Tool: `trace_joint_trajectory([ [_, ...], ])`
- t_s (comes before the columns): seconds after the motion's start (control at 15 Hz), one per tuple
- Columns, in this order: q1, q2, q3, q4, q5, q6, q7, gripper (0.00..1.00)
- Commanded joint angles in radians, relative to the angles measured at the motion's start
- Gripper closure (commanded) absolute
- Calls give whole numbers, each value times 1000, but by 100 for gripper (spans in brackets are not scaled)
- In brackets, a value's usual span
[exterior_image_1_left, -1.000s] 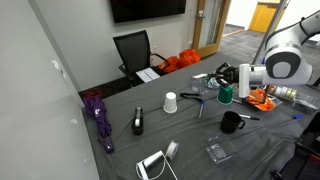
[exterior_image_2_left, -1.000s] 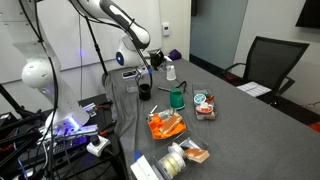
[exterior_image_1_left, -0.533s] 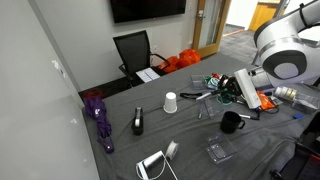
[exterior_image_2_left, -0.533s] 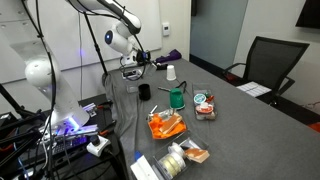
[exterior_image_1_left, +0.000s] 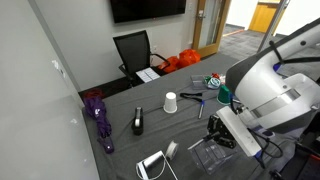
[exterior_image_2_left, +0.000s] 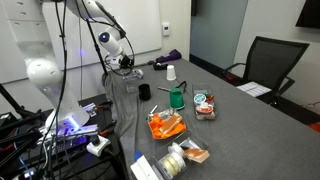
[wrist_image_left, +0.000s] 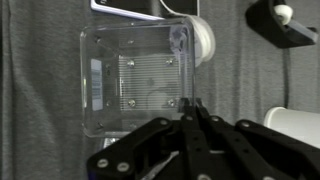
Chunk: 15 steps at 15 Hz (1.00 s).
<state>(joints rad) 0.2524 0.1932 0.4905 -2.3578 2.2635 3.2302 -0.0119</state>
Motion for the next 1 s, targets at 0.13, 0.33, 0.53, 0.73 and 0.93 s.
trace_joint_trajectory([
  [0.13,-391,191,410,-29,-263,13,332,99],
  [0.33,-601,293,610,-48,-395,64,455,99],
  [0.53,-787,431,796,-42,-439,196,470,99],
  [0.73,-836,415,834,-35,-246,227,315,99],
  [0.93,-888,429,863,-19,-69,239,144,99],
])
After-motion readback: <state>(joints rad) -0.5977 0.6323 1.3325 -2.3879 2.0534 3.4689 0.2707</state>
